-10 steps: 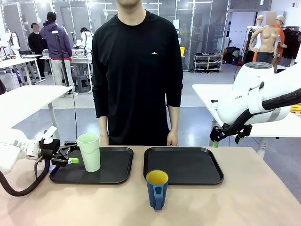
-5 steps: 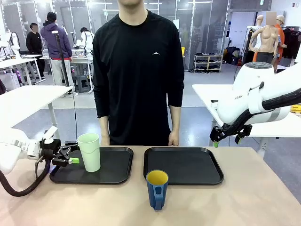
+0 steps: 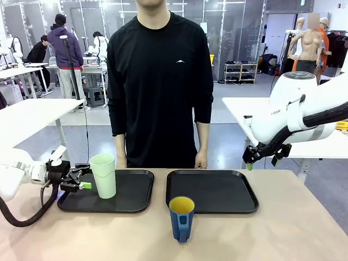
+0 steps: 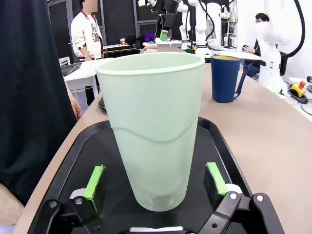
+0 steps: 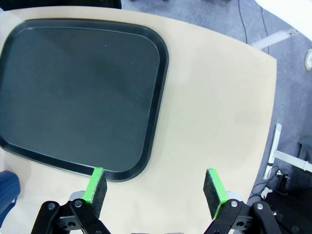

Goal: Sort and store the cups by type.
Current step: Pick up the Handle plastic cup and place it into the empty Flat Tray.

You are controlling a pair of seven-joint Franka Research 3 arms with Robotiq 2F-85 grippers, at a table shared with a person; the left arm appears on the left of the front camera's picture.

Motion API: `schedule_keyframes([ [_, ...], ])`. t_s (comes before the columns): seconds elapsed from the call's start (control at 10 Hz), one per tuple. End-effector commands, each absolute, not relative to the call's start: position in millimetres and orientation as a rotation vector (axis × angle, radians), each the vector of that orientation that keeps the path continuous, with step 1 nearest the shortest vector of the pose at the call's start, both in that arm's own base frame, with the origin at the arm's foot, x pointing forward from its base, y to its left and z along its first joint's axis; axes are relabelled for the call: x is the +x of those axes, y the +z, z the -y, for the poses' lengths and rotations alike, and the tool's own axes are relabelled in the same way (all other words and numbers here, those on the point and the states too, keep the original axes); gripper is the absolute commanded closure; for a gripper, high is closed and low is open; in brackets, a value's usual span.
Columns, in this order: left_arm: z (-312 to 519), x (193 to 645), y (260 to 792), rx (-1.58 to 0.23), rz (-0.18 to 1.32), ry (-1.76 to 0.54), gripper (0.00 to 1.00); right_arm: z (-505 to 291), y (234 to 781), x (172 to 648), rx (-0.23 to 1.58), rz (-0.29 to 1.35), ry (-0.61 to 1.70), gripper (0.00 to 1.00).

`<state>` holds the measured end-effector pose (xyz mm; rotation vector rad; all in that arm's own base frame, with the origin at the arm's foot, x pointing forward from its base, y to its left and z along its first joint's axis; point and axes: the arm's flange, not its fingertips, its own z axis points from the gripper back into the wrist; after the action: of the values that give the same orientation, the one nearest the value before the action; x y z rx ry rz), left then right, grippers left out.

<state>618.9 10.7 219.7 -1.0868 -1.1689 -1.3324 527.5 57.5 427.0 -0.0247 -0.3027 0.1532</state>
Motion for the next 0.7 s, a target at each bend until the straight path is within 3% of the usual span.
schedule_keyframes([
  [0.0, -17.5, 613.0, 237.6, -1.003, 1.121, -1.396, 0.0, -58.0, 427.7, 527.5, -0.025, 0.304, 0.154, 0.0],
  [0.6, -52.4, 542.7, 309.4, -0.385, 0.826, -1.513, 0.0, -58.0, 427.7, 527.5, -0.025, 0.304, 0.154, 0.0],
])
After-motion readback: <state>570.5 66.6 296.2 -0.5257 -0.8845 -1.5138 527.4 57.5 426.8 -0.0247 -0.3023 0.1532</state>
